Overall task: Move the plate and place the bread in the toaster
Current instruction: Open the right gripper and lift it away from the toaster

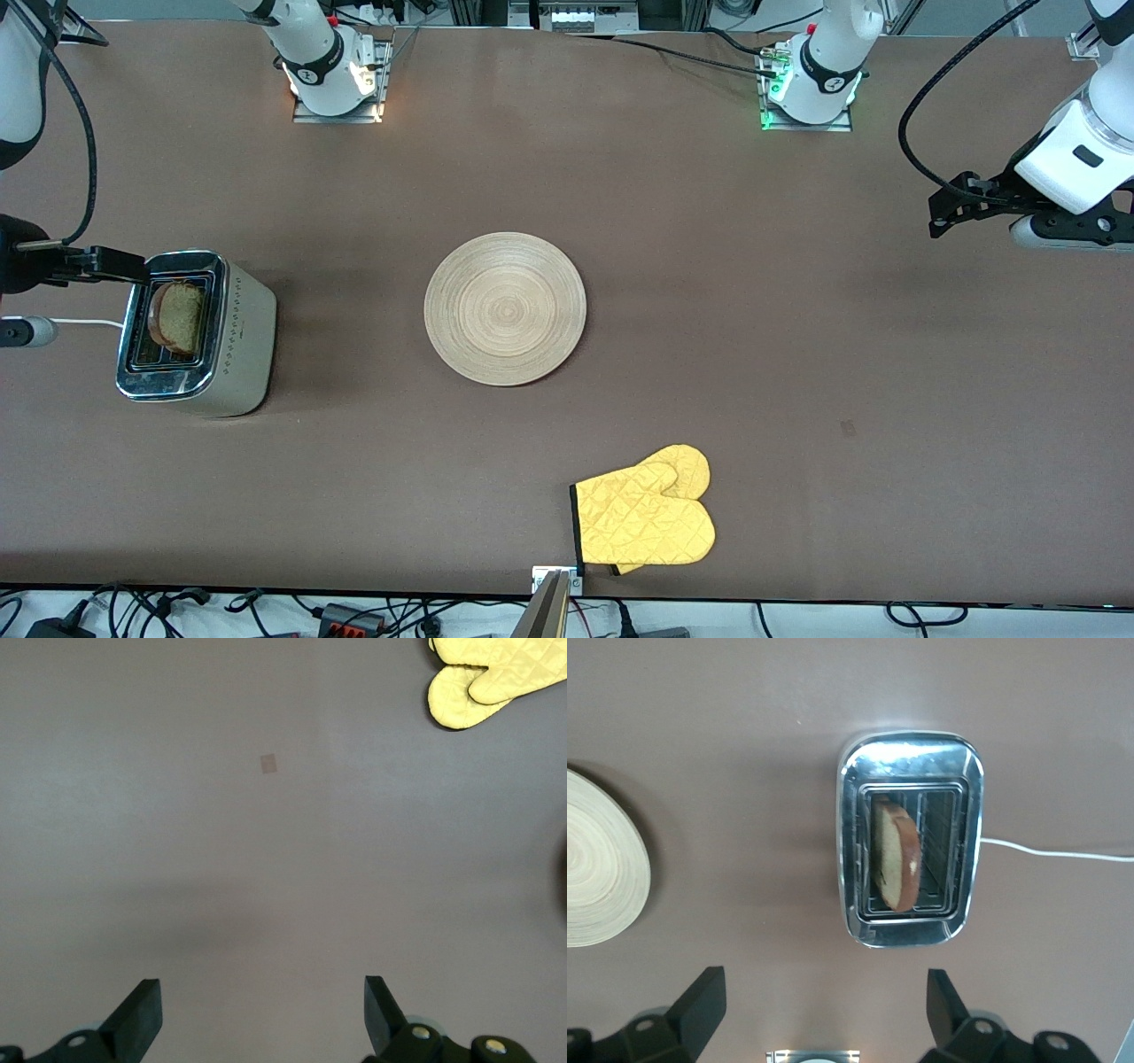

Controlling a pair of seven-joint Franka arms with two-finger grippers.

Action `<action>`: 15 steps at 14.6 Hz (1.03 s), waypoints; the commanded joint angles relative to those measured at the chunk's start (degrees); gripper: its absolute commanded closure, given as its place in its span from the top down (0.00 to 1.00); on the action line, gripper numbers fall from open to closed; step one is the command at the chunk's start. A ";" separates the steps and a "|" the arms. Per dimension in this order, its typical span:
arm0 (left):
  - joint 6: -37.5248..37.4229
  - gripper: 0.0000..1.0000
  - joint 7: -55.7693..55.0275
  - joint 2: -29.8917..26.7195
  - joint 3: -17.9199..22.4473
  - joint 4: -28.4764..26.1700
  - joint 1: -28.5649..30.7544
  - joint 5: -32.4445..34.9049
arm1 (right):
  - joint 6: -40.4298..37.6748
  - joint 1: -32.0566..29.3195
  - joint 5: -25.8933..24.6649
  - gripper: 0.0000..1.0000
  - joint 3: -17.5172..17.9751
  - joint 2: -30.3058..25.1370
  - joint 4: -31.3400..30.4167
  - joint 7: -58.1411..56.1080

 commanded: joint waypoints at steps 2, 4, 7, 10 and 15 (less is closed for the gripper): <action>-0.14 1.00 1.09 -0.40 0.04 -0.03 0.29 -0.49 | -1.46 -1.39 0.03 1.00 0.20 -0.42 -0.43 0.89; -0.14 1.00 1.09 -0.40 0.04 -0.03 0.29 -0.49 | -1.11 -0.69 0.20 1.00 0.55 -0.42 -0.43 1.07; -0.14 1.00 1.09 -0.40 0.04 -0.03 0.29 -0.49 | 3.96 0.63 -0.15 1.00 0.46 -3.30 -3.91 1.25; -0.14 1.00 1.09 -0.40 0.04 -0.03 0.29 -0.49 | 16.94 0.19 0.20 1.00 0.90 -15.05 -21.19 7.12; -0.14 1.00 1.09 -0.40 0.04 -0.03 0.29 -0.49 | 15.95 -4.54 1.16 1.00 4.50 -27.65 -36.00 7.40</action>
